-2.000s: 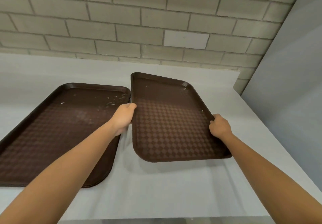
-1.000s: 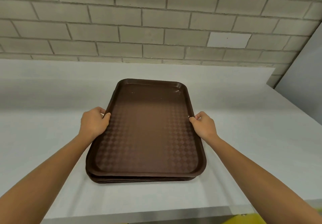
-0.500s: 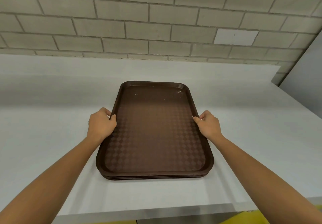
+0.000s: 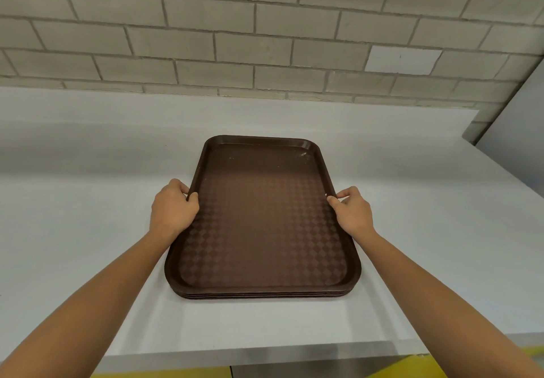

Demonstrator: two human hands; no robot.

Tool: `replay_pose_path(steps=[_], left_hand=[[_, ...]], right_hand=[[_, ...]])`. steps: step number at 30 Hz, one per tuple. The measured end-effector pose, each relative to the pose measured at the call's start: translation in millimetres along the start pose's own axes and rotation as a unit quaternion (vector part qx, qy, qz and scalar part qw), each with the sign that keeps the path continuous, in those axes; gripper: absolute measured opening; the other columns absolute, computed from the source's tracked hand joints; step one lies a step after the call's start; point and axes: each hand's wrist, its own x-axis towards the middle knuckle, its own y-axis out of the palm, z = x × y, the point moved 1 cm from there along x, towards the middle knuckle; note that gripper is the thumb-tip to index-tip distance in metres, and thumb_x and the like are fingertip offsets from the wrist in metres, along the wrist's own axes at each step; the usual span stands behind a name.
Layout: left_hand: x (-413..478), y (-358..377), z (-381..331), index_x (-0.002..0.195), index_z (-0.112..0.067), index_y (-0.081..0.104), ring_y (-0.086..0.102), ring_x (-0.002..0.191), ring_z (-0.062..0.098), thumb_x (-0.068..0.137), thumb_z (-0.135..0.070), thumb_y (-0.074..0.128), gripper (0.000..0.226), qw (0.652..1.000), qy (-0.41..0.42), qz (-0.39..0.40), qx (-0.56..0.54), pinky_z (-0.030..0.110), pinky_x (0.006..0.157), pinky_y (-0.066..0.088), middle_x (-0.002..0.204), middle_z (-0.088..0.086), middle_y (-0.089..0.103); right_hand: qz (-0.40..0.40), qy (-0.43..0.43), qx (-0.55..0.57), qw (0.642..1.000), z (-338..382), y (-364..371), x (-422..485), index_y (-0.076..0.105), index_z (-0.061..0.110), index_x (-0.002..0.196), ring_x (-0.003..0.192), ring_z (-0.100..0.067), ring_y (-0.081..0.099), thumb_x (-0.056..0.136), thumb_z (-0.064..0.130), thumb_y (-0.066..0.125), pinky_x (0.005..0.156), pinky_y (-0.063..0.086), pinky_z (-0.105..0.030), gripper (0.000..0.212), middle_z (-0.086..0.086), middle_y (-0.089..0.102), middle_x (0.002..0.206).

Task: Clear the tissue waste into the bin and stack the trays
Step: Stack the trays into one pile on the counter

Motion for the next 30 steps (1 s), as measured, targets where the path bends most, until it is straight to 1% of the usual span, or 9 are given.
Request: replay_pose_path(steps=[3, 5, 9, 12, 14, 18, 22, 25, 30], left_hand=[[-2, 0, 0, 0.116, -0.01, 0.052, 0.06, 0.093, 0.027, 0.093, -0.028, 0.052, 0.029, 1.0, -0.016, 0.014, 0.009, 0.034, 0.075, 0.044, 0.105, 0.011, 0.064], [-4, 0, 2, 0.118, -0.013, 0.051, 0.059, 0.091, 0.025, 0.094, -0.03, 0.05, 0.03, 0.999, -0.027, 0.022, 0.013, 0.033, 0.073, 0.043, 0.107, 0.01, 0.063], [-8, 0, 5, 0.123, -0.014, 0.05, 0.058, 0.093, 0.025, 0.096, -0.033, 0.045, 0.033, 0.998, -0.056, 0.04, -0.016, 0.036, 0.078, 0.044, 0.109, 0.009, 0.063], [-9, 0, 5, 0.128, -0.012, 0.05, 0.057, 0.107, 0.03, 0.097, -0.035, 0.041, 0.041, 0.994, -0.073, 0.069, -0.034, 0.04, 0.091, 0.044, 0.121, 0.012, 0.06], [-9, 1, 3, 0.124, -0.008, 0.056, 0.056, 0.108, 0.031, 0.098, -0.035, 0.037, 0.042, 0.994, -0.061, 0.089, -0.023, 0.041, 0.094, 0.043, 0.123, 0.013, 0.06], [-8, 1, 4, 0.101, -0.007, 0.064, 0.055, 0.087, 0.024, 0.099, -0.037, 0.035, 0.042, 0.992, -0.06, 0.1, -0.047, 0.037, 0.083, 0.043, 0.099, 0.01, 0.064], [-10, 5, 5, 0.07, -0.017, 0.051, 0.053, 0.076, 0.023, 0.098, -0.04, 0.038, 0.038, 0.989, -0.085, 0.091, -0.081, 0.034, 0.073, 0.04, 0.07, 0.001, 0.053], [-16, 10, -1, 0.08, -0.011, 0.057, 0.053, 0.071, 0.019, 0.098, -0.04, 0.039, 0.038, 0.987, -0.092, 0.084, -0.101, 0.033, 0.073, 0.04, 0.072, 0.001, 0.056], [-19, 23, -19, 0.09, -0.01, 0.062, 0.058, 0.085, 0.024, 0.097, -0.041, 0.04, 0.038, 0.987, -0.084, 0.078, -0.113, 0.035, 0.079, 0.045, 0.092, 0.008, 0.063]], right_hand=[[0.016, 0.012, 0.009, 1.0, -1, -1, -1, 0.047, 0.014, 0.12, 0.087, -0.02, 0.059, 0.093, 0.037, 0.054, 0.083, 0.048, -0.031, 0.036, -0.01, 0.063, 0.109], [0.039, 0.029, 0.0, 0.999, -4, -2, -2, 0.045, 0.014, 0.124, 0.099, -0.024, 0.06, 0.093, 0.04, 0.051, 0.088, 0.048, -0.034, 0.04, -0.01, 0.061, 0.116], [0.083, 0.048, -0.012, 0.995, -8, -4, -6, 0.047, 0.01, 0.125, 0.113, -0.026, 0.055, 0.096, 0.043, 0.042, 0.093, 0.044, -0.035, 0.044, -0.009, 0.055, 0.127], [0.096, 0.036, -0.042, 0.994, -7, -3, -9, 0.051, 0.007, 0.122, 0.107, -0.024, 0.055, 0.099, 0.042, 0.035, 0.089, 0.044, -0.033, 0.045, -0.009, 0.057, 0.123], [0.096, 0.033, -0.06, 0.993, -6, -1, -9, 0.05, 0.008, 0.123, 0.105, -0.023, 0.056, 0.099, 0.043, 0.031, 0.089, 0.044, -0.034, 0.046, -0.009, 0.057, 0.122], [0.098, 0.038, -0.086, 0.991, -6, 5, -9, 0.047, 0.007, 0.125, 0.108, -0.026, 0.057, 0.1, 0.043, 0.029, 0.093, 0.046, -0.037, 0.047, -0.01, 0.056, 0.124], [0.094, 0.025, -0.08, 0.992, -8, 2, -5, 0.046, 0.004, 0.121, 0.103, -0.026, 0.059, 0.099, 0.041, 0.034, 0.081, 0.045, -0.031, 0.044, -0.013, 0.058, 0.117], [0.091, 0.023, -0.08, 0.992, -13, -4, 0, 0.047, 0.004, 0.119, 0.096, -0.024, 0.059, 0.099, 0.04, 0.034, 0.077, 0.043, -0.029, 0.043, -0.013, 0.058, 0.114], [0.071, 0.016, -0.085, 0.994, -28, -18, 8, 0.05, 0.004, 0.115, 0.086, -0.018, 0.053, 0.1, 0.041, 0.031, 0.075, 0.042, -0.028, 0.044, -0.011, 0.059, 0.109]])
